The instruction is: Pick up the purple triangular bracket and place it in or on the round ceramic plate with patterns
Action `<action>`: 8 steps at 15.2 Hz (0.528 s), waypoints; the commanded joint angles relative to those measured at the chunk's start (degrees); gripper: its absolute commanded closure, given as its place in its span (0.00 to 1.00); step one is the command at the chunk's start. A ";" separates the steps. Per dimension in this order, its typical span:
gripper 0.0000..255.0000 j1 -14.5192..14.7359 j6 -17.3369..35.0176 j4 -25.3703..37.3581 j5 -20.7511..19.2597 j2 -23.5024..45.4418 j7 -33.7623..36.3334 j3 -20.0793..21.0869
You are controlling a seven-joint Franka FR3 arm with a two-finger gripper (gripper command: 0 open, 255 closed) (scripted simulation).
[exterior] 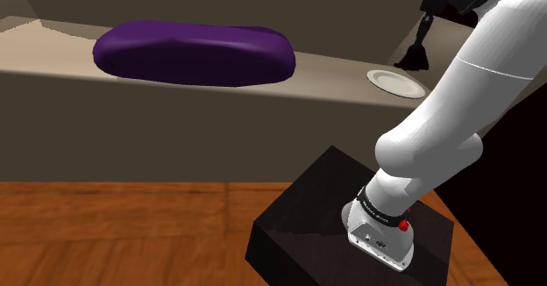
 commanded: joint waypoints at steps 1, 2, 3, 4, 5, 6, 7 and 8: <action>1.00 0.01 1.43 -1.65 -0.19 -0.31 0.13 -0.02; 1.00 0.04 2.22 -2.55 -0.27 -0.44 0.29 0.00; 1.00 0.07 2.99 -3.43 -0.34 -0.54 0.44 0.02; 1.00 0.10 3.77 -4.30 -0.40 -0.64 0.58 0.03; 1.00 0.12 4.54 -5.14 -0.46 -0.71 0.72 0.04; 1.00 0.13 5.31 -5.97 -0.51 -0.77 0.85 0.05; 1.00 0.14 6.07 -6.78 -0.54 -0.81 0.98 0.06; 1.00 0.15 6.84 -7.57 -0.57 -0.84 1.09 0.07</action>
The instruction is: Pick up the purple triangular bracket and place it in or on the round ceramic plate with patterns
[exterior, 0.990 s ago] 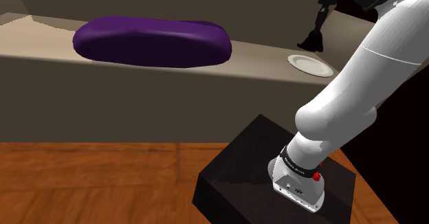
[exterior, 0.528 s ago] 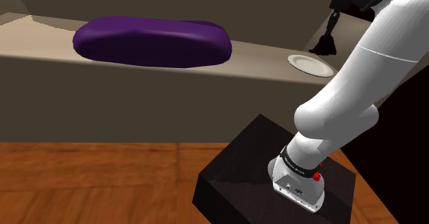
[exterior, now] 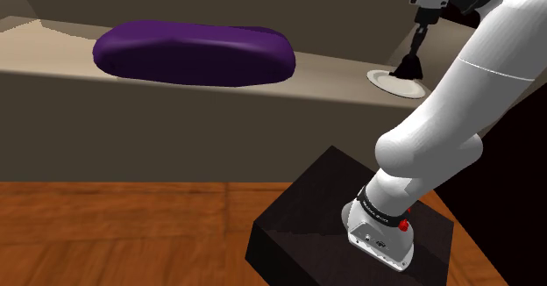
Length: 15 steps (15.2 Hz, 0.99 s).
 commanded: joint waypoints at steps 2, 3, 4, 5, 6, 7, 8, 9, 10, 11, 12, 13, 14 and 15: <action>1.00 0.06 2.51 -2.56 -0.09 -0.07 0.45 0.05; 1.00 0.06 3.27 -3.31 -0.09 -0.05 0.54 0.05; 1.00 0.05 4.02 -4.04 -0.09 -0.01 0.63 0.05; 1.00 0.04 4.77 -4.75 -0.08 0.04 0.72 0.04; 1.00 0.03 5.52 -5.45 -0.06 0.11 0.80 0.04; 1.00 0.02 6.18 -6.05 -0.04 0.18 0.86 0.03; 1.00 0.03 6.18 -6.05 -0.04 0.18 0.86 0.02; 1.00 0.05 6.18 -6.06 -0.04 0.18 0.86 0.00; 1.00 0.05 6.18 -6.05 -0.04 0.18 0.86 0.00; 1.00 0.05 6.18 -6.05 -0.04 0.18 0.86 -0.01; 1.00 0.06 6.18 -6.05 -0.04 0.18 0.86 -0.01; 1.00 0.06 6.18 -6.05 -0.04 0.18 0.86 -0.02; 1.00 0.07 6.18 -6.05 -0.04 0.18 0.86 -0.02; 0.00 0.05 6.22 -5.86 0.13 0.46 0.82 -0.01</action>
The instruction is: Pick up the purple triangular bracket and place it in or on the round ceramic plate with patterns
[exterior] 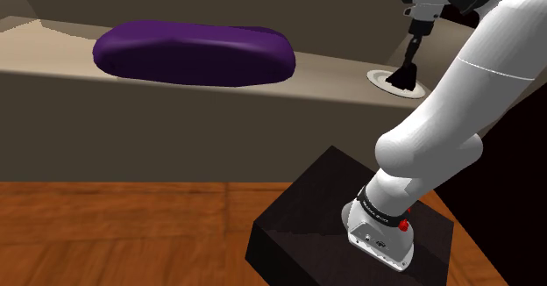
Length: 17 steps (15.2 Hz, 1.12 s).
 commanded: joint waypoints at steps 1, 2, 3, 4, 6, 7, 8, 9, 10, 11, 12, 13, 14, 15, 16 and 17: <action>0.00 0.03 -0.04 -0.02 0.20 0.34 -0.05 0.07; 0.00 0.03 -0.04 -0.06 0.17 0.29 -0.06 0.06; 0.00 0.02 -0.01 -0.13 0.14 0.25 -0.07 0.05; 0.00 0.02 -0.01 -0.10 0.15 0.27 -0.07 0.05; 0.00 0.24 -1.93 1.39 -0.08 -0.21 0.09 0.19; 0.00 0.34 -3.86 3.33 0.00 -0.16 0.02 0.28; 0.00 0.42 -5.79 5.38 0.13 -0.02 -0.09 0.36; 0.00 0.47 -7.33 7.07 0.27 0.17 -0.20 0.41; 0.00 0.47 -7.33 7.07 0.27 0.17 -0.20 0.41; 0.00 0.47 -7.33 7.06 0.27 0.16 -0.20 0.41; 0.00 0.47 -7.33 7.07 0.27 0.17 -0.20 0.41; 0.00 0.47 -7.33 7.07 0.27 0.17 -0.20 0.41; 0.00 0.47 -7.33 7.07 0.27 0.17 -0.20 0.41; 0.00 0.47 -7.33 7.07 0.27 0.17 -0.20 0.41; 0.00 0.47 -7.33 7.07 0.27 0.17 -0.20 0.41; 0.00 0.47 -7.33 7.07 0.27 0.17 -0.20 0.41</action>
